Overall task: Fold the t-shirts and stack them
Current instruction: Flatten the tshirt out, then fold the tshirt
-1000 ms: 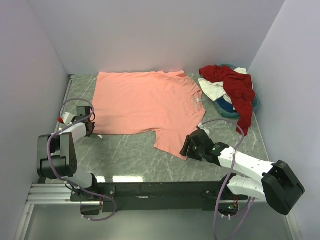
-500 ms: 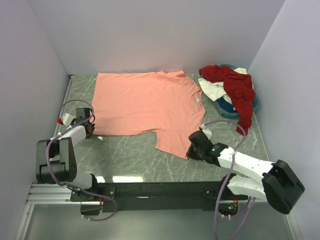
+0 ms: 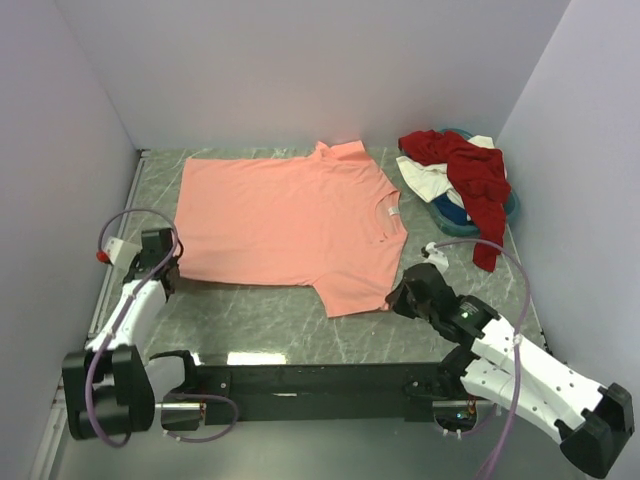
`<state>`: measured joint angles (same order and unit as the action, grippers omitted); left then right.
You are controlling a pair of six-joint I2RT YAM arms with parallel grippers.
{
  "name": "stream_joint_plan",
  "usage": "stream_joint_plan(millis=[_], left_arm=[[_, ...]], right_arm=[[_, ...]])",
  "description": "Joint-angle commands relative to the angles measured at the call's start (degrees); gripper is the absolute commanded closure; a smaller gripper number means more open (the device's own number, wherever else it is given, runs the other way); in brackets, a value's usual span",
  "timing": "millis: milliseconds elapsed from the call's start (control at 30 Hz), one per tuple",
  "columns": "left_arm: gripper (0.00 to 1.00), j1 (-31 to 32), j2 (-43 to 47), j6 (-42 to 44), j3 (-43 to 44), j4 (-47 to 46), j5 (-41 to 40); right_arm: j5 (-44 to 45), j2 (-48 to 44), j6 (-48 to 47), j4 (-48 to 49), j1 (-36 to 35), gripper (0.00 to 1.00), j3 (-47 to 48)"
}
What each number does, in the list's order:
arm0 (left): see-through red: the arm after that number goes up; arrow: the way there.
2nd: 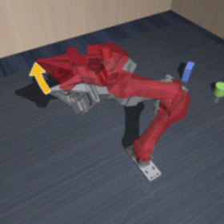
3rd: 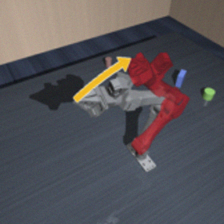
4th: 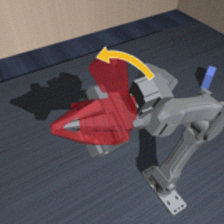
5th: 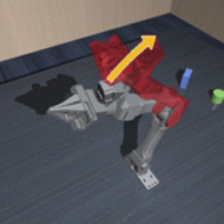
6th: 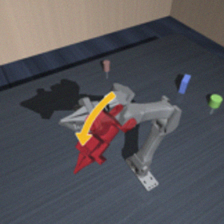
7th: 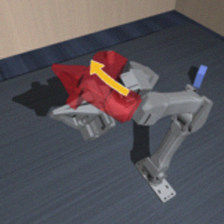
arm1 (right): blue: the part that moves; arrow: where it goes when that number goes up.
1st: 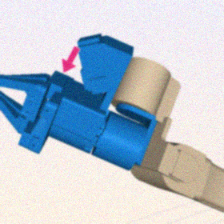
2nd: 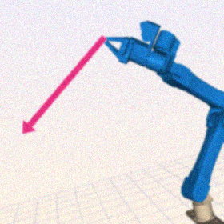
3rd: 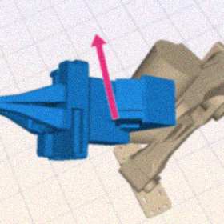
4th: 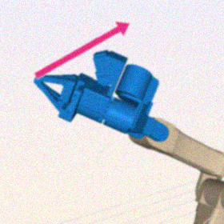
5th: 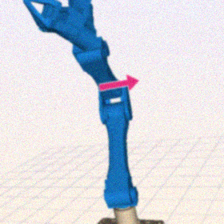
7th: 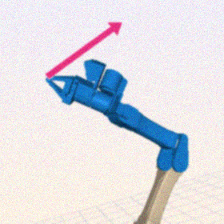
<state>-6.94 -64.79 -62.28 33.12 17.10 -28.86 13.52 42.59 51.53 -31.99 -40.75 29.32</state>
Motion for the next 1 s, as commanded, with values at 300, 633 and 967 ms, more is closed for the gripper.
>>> stream_joint_plan(millis=[300, 633, 967], left_arm=[[0.99, -0.4, 17.5, 0.0, -5.3, 5.7, -5.3], [0.99, 0.3, -5.7, 0.8, 8.1, 3.3, -0.1], [0.92, 0.4, -20.0, -0.3, 17.7, 2.9, 0.6]], right_arm=[[-4.5, -8.5, -3.9, -7.8, -1.3, 1.00, 6.0], [-5.7, 20.2, -17.2, 1.0, 5.1, 1.00, 25.4], [-11.4, 41.4, -21.1, 3.6, 15.4, 1.00, 44.0]])
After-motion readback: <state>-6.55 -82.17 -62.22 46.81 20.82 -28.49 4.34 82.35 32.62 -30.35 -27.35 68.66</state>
